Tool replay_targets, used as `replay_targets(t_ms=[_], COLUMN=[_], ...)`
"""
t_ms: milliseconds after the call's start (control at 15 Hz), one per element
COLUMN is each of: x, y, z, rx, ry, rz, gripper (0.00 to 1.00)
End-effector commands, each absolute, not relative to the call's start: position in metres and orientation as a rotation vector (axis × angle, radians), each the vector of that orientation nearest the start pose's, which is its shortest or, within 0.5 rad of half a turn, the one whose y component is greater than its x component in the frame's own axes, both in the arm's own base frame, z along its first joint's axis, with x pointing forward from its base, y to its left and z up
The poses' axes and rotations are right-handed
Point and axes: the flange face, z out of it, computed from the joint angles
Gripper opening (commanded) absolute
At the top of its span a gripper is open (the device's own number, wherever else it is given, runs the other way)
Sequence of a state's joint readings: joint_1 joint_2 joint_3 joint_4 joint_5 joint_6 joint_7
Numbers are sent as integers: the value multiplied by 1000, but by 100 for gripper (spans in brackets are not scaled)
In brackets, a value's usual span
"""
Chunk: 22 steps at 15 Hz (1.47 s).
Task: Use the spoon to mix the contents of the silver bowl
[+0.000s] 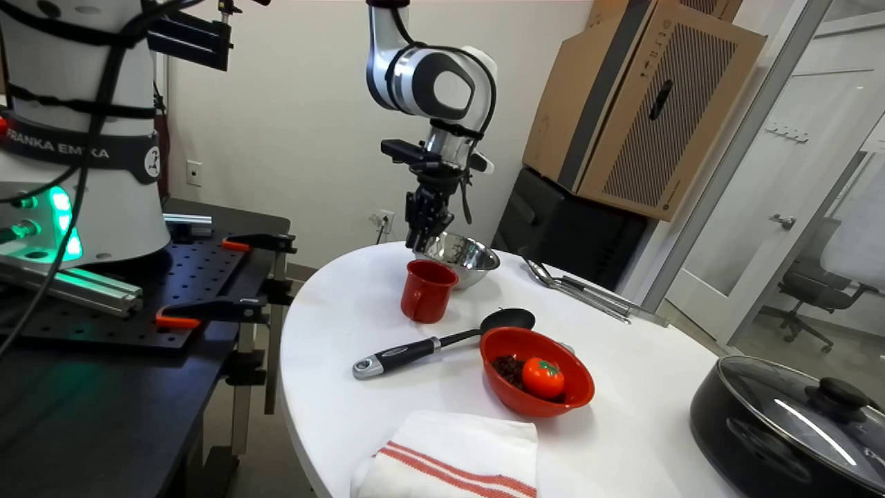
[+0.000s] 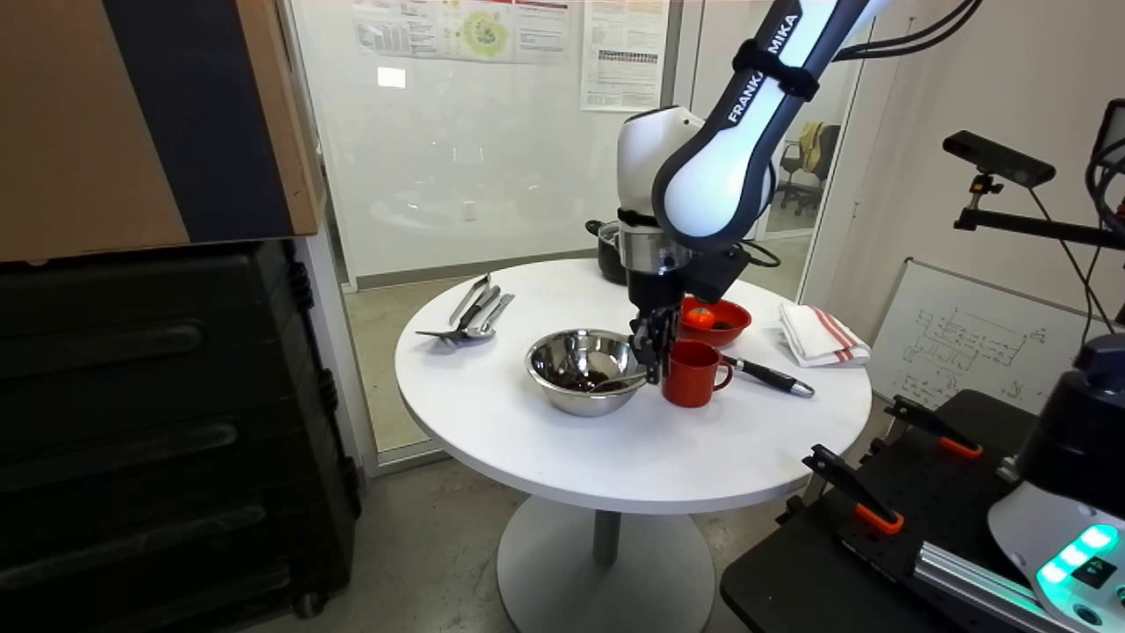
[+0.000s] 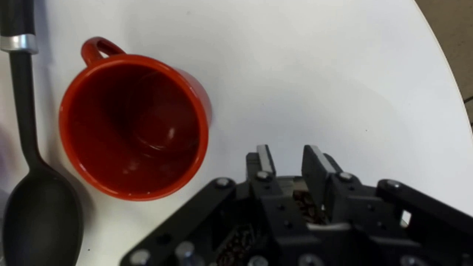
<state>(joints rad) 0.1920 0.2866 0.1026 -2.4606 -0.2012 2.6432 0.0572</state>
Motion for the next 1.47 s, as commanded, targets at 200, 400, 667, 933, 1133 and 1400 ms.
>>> replay_targets(t_ms=[200, 400, 667, 933, 1133, 1400], x=[444, 444, 445, 449, 450, 453], y=[142, 142, 143, 142, 143, 143], z=[184, 185, 189, 196, 200, 200], rx=[-3135, -3132, -3133, -3138, -3138, -3144], ry=[-646, -652, -666, -668, -675, -700], rz=[85, 74, 68, 47, 32, 37], gripper=[0, 0, 33, 63, 84, 100])
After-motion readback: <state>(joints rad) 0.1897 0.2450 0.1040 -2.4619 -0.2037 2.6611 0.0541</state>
